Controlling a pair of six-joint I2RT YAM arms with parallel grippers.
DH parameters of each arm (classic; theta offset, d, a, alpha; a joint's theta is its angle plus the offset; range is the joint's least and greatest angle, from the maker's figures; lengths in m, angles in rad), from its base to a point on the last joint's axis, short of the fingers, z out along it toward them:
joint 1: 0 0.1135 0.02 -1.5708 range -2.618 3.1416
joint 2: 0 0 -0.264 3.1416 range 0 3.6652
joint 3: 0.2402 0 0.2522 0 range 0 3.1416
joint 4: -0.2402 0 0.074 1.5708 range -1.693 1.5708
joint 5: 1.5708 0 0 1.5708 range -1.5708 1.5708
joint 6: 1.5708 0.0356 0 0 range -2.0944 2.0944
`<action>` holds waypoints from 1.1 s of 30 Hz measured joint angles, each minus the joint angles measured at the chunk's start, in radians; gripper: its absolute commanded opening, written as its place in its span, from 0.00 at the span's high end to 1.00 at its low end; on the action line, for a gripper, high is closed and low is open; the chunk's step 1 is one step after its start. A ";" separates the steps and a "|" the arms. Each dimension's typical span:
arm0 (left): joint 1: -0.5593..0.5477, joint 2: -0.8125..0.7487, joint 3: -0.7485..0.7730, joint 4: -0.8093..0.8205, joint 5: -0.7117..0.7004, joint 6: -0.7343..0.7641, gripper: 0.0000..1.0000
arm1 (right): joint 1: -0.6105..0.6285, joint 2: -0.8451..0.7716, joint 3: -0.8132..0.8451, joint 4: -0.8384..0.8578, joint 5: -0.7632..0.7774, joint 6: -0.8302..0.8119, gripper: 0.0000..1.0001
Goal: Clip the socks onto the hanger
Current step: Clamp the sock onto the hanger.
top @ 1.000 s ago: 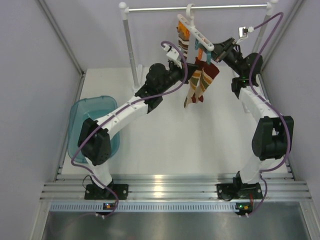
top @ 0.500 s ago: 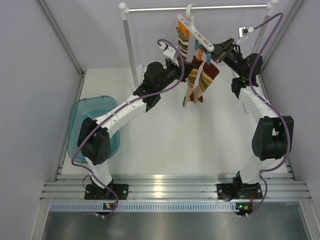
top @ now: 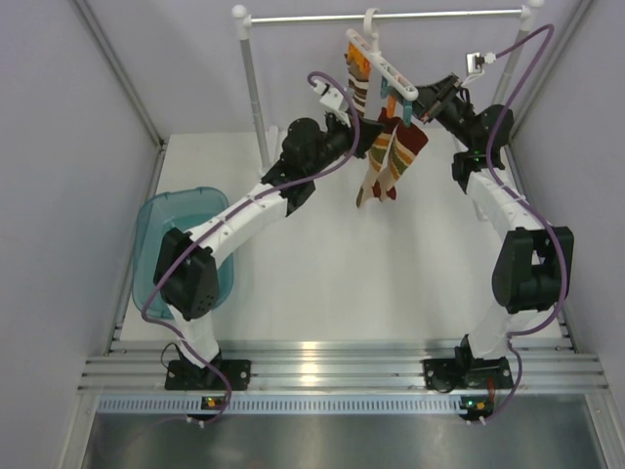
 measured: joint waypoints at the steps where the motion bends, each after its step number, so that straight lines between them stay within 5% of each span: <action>1: 0.000 0.002 0.003 -0.001 0.004 -0.007 1.00 | 0.000 0.000 0.000 0.000 -0.001 0.000 1.00; 33: 0.000 0.046 0.085 -0.020 0.046 -0.103 1.00 | -0.002 0.000 -0.002 0.027 -0.003 -0.018 1.00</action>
